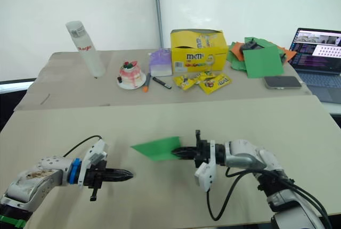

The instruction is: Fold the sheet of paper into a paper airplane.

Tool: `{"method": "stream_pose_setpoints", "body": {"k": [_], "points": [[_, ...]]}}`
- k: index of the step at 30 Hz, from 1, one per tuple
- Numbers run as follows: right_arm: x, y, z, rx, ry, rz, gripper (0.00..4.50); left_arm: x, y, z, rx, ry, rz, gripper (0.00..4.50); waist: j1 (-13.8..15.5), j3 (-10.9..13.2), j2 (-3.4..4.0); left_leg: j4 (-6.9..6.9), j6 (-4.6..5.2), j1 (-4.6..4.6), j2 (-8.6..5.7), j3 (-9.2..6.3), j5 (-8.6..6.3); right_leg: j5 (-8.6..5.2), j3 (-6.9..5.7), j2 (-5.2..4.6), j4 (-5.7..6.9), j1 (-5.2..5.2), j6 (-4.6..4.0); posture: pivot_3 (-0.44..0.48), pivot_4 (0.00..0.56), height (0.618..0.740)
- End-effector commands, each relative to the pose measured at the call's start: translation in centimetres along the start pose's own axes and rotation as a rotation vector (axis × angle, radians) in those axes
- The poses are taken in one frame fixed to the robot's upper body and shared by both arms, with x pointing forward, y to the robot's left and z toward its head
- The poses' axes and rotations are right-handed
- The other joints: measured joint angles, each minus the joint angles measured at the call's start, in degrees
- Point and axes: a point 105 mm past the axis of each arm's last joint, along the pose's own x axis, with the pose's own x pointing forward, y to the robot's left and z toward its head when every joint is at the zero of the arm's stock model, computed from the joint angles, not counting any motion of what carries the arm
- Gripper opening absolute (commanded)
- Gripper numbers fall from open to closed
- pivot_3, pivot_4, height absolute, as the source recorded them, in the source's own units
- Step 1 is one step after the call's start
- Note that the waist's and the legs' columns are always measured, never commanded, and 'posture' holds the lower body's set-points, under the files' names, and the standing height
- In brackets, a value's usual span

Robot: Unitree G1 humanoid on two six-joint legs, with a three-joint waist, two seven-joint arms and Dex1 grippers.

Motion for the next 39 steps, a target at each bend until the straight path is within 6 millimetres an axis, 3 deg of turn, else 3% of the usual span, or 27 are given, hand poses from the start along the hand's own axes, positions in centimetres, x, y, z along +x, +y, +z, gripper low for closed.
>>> {"method": "stream_pose_setpoints", "body": {"k": [1, 6, 11, 13, 16, 20, 24, 27, 32, 39], "points": [[-0.7, 0.4, -1.1, -0.006, 0.032, 0.027, 0.05, 0.7, -0.8, 1.2, 0.032, -0.029, -0.062, 0.00, 0.02, 0.00, 0.00, 0.01, -0.01, 0.00, -0.02, 0.00, 0.00, 0.00, 0.00, 0.00, 0.00, 0.00, 0.00, 0.000, 0.150, 0.740], [-2.7, 1.3, -1.8, 0.047, 0.088, 0.071, 1.66, 1.2, -1.3, 1.7, 0.045, -0.051, -0.115, 0.00, 0.16, 0.03, -0.04, 0.03, -0.01, 0.07, 0.01, 0.03, 0.00, 0.00, 0.03, -0.02, -0.02, 0.09, 0.00, 0.000, 0.150, 0.740], [-6.7, 2.1, -0.7, 0.118, 0.170, 0.095, 3.40, 1.7, -1.7, 3.8, 0.067, -0.168, -0.139, 0.00, 0.58, 0.02, -0.05, 0.03, 0.06, 0.04, 0.02, 0.04, -0.03, 0.00, 0.04, -0.07, -0.10, 0.15, 0.00, 0.000, 0.150, 0.740], [-8.4, 1.6, -1.1, 0.151, 0.247, 0.070, 4.05, 2.1, -2.1, 4.6, 0.073, -0.208, -0.154, 0.00, 0.65, 0.02, -0.06, 0.09, 0.08, 0.04, 0.01, 0.04, -0.05, 0.00, 0.05, -0.09, -0.10, 0.20, 0.00, 0.000, 0.150, 0.740], [-9.4, -0.8, -2.0, 0.227, 0.327, -0.039, 4.05, 2.5, -2.7, 5.2, 0.064, -0.242, -0.174, 0.00, 0.22, 0.05, -0.11, 0.11, 0.11, 0.08, 0.06, 0.10, -0.06, 0.00, 0.13, -0.06, -0.09, 0.28, 0.00, 0.000, 0.150, 0.740], [-7.5, -4.0, -2.1, 0.407, 0.295, -0.144, 2.59, 2.2, -2.4, 5.3, 0.063, -0.238, -0.145, 0.00, -0.83, 0.04, -0.06, 0.09, 0.26, 0.09, 0.24, 0.16, -0.15, 0.00, 0.24, 0.08, -0.05, 0.26, 0.00, 0.000, 0.150, 0.740], [-3.9, -4.1, -1.7, 0.753, 0.239, -0.161, 1.23, 0.5, -0.9, 4.4, 0.074, -0.177, -0.039, 0.00, -0.81, 0.07, -0.16, 0.08, 0.33, 0.06, 0.32, 0.09, -0.19, 0.00, 0.15, 0.12, -0.10, 0.25, 0.00, 0.000, 0.150, 0.740], [-2.3, -4.8, -2.3, 0.881, 0.237, -0.194, 0.18, -0.7, -0.2, 3.8, 0.067, -0.158, 0.023, 0.00, -0.24, 0.10, -0.10, 0.08, 0.32, -0.01, 0.22, 0.06, -0.19, 0.00, 0.16, 0.03, -0.10, 0.12, -0.01, 0.000, 0.150, 0.740], [-0.7, -3.2, -3.0, 0.990, 0.281, -0.157, 0.04, -1.1, 0.2, 3.0, 0.070, -0.131, 0.068, 0.00, 1.40, 0.11, -0.09, 0.10, 0.31, -0.04, 0.09, 0.06, -0.18, 0.00, 0.11, -0.14, -0.14, 0.04, 0.00, 0.000, 0.150, 0.740], [-0.3, -0.7, -0.8, 1.070, 0.232, -0.093, 0.04, -1.0, 0.2, 2.5, 0.067, -0.110, 0.081, 0.00, 1.60, 0.11, -0.10, 0.10, 0.30, -0.13, 0.10, 0.07, -0.18, 0.00, 0.10, -0.13, -0.10, 0.04, -0.01, 0.000, 0.150, 0.740]]}}
